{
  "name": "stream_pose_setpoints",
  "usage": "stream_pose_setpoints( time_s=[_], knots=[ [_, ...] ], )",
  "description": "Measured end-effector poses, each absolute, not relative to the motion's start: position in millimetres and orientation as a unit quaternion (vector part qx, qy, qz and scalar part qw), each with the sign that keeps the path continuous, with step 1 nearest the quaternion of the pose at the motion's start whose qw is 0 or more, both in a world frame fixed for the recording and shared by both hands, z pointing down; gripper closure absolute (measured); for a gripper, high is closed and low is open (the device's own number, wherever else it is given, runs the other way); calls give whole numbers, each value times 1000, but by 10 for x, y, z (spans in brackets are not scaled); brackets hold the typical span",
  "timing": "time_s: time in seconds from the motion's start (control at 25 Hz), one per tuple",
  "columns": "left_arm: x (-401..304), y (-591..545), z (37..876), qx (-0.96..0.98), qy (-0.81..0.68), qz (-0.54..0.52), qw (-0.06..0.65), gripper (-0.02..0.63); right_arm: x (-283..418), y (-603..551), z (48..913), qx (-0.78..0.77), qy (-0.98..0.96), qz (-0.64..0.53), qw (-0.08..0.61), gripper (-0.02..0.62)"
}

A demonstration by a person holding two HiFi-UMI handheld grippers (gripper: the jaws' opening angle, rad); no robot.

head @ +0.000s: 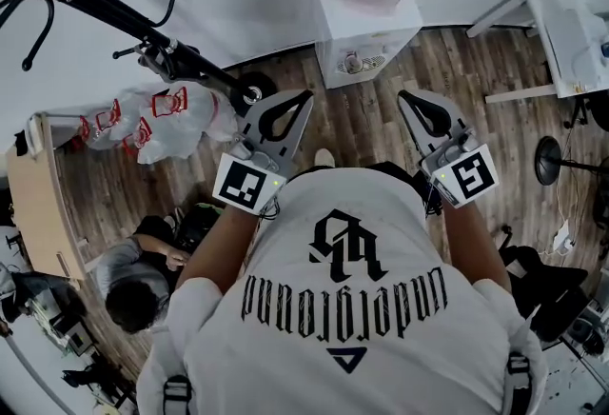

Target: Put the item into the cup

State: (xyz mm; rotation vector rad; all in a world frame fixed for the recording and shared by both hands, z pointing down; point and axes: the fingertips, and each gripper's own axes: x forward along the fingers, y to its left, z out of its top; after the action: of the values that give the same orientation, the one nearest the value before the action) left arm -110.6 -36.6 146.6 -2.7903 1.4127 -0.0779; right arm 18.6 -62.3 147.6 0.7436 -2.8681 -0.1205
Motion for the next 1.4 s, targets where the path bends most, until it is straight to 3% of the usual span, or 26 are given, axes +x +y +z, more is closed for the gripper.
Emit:
stream_pose_setpoints(
  time_s=[0.36,1.04,1.4],
  knots=[
    [-748,-16,1387,-885,465,-31,7,600,641,-262,1351,249,-966,-41,64,589],
    [920,1521,1503,-862,507,-20,22,600,2411,1324,1578,217,-974,-22,58,589],
    [1422,2209,1391,-863,504,-25,38,600,2940,2004,1583,214,-975,-23,54,589]
  ],
)
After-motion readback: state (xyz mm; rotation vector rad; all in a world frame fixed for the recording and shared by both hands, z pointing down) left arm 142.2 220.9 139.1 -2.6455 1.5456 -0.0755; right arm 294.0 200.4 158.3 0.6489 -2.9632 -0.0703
